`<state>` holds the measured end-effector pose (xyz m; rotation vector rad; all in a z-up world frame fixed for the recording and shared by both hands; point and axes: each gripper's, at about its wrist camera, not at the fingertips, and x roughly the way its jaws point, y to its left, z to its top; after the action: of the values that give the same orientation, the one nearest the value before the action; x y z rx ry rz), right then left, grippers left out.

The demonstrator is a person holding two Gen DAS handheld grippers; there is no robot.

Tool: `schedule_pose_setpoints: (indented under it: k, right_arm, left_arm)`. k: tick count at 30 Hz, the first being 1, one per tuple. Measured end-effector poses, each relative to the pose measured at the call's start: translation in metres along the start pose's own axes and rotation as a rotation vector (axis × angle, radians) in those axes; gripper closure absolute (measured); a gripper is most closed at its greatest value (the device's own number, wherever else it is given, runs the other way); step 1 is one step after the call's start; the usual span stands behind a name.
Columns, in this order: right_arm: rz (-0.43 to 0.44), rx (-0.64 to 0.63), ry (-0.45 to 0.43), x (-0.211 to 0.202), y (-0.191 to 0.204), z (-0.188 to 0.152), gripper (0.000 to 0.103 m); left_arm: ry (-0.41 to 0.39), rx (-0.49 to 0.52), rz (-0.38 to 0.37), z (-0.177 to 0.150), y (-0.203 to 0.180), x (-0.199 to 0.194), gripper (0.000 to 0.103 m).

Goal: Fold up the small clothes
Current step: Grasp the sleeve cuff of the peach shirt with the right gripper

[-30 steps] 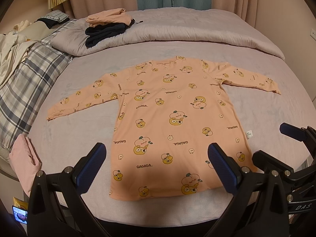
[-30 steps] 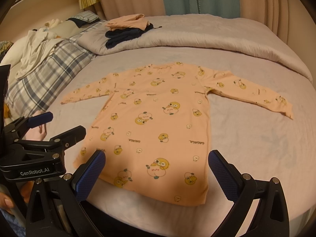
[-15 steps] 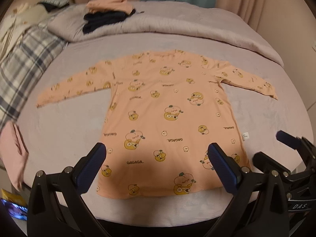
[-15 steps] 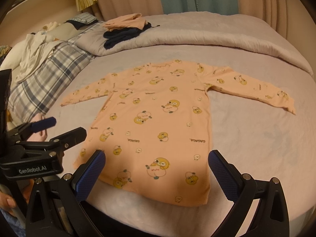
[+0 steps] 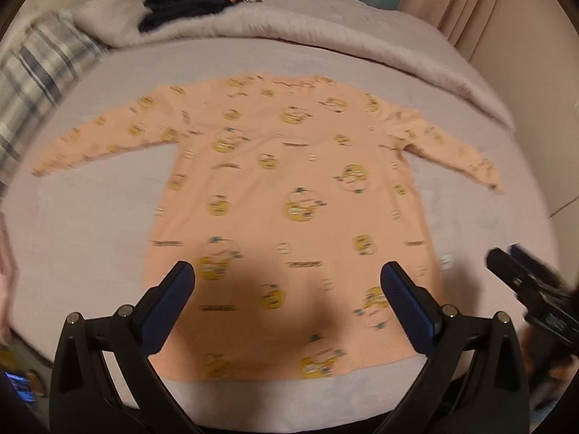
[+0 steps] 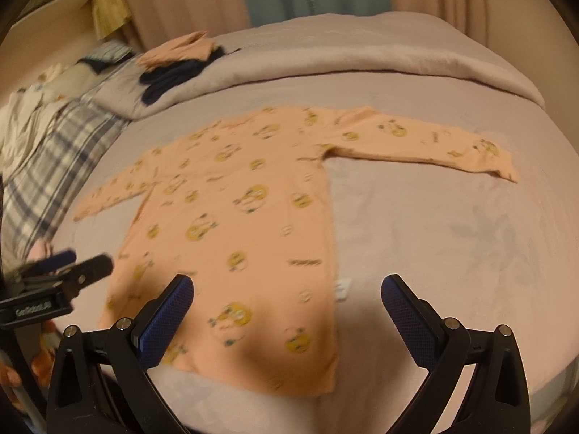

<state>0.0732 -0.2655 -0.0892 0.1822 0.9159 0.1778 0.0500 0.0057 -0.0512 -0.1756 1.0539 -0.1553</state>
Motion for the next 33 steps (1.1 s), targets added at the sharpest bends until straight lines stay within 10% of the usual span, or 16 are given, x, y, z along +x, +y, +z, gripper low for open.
schedule_pose_setpoints:
  k: [6,21,28,33]
  right_arm:
    - [0.068,0.236,-0.051,0.017,-0.075,0.015,0.000]
    - [0.034,0.768,-0.211,0.069,-0.256,0.041,0.001]
    - [-0.012,0.818,-0.223,0.087,-0.257,0.063,0.034]
    - [-0.010,0.902,-0.206,0.087,-0.269,0.061,0.077]
  left_arm:
    - [0.012,-0.101,-0.144,0.025,0.002,0.024,0.000]
    - [0.039,-0.069,-0.134,0.090,-0.014,0.088,0.000]
    - [0.021,-0.090,-0.158,0.116,-0.015,0.105,0.001]
    - [0.032,-0.127,-0.153,0.119,-0.001,0.113,0.001]
